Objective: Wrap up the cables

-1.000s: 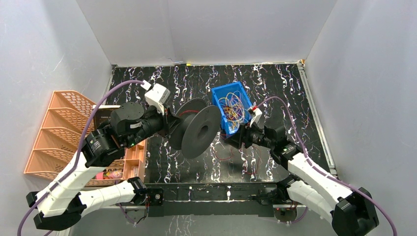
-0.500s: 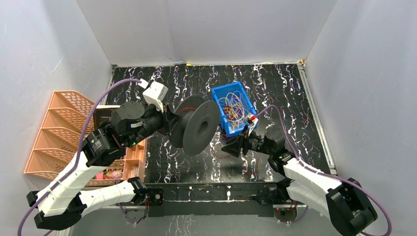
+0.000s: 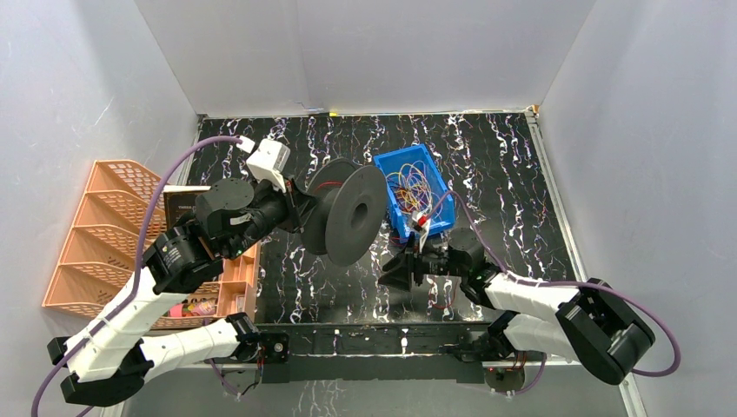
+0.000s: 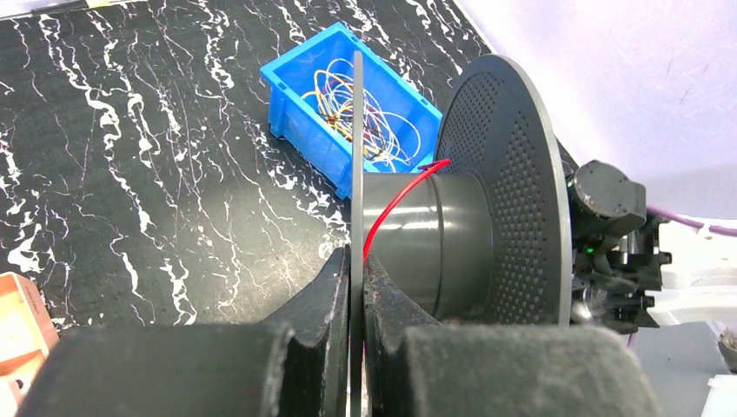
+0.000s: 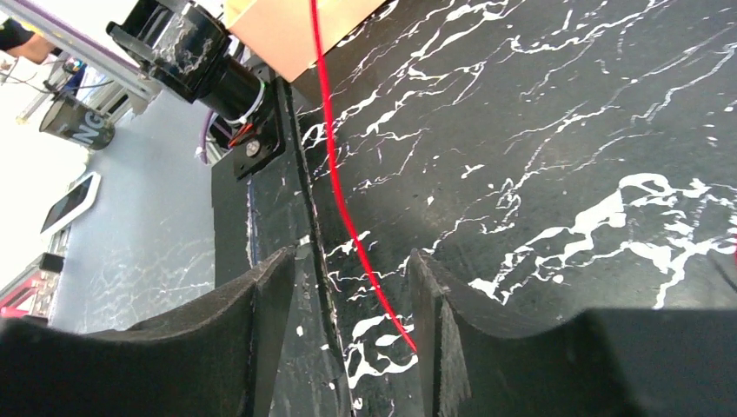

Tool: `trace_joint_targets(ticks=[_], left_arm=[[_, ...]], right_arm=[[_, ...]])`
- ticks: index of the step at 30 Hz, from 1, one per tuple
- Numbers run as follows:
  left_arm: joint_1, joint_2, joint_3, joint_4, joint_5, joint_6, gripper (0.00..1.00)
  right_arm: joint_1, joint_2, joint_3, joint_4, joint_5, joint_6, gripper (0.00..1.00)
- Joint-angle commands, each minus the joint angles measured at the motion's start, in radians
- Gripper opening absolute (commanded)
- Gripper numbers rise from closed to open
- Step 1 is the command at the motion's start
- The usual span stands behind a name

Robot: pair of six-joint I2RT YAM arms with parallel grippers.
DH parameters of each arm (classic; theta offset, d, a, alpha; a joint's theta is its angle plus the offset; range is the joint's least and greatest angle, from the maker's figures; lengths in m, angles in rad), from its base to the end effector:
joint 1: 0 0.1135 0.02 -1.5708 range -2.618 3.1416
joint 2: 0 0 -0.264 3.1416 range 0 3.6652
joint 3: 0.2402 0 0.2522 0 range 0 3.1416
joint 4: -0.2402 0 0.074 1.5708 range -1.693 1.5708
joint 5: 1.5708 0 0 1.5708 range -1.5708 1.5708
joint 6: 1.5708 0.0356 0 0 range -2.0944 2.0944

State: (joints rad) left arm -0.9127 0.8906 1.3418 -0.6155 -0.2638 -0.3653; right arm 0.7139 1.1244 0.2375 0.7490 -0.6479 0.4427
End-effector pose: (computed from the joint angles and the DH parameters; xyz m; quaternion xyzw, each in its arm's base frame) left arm 0.1022 -0.1171 0.4618 0.1225 0.7510 -0.3018 0.5744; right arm 0.1437 0.1529 0.1856 -0.3038 0.6801 0.5413 0.3901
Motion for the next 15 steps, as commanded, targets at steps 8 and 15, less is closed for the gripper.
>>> trace_joint_targets(ticks=[8, 15], left_arm=[[0.003, -0.024, 0.008, 0.149, -0.073, -0.046, 0.00], [0.003, -0.013, -0.008, 0.190, -0.156, -0.038, 0.00]], right_arm=[[0.080, 0.012, 0.054, 0.044, 0.040, -0.032, 0.35], [0.157, -0.046, 0.085, -0.035, 0.065, -0.011, 0.00]])
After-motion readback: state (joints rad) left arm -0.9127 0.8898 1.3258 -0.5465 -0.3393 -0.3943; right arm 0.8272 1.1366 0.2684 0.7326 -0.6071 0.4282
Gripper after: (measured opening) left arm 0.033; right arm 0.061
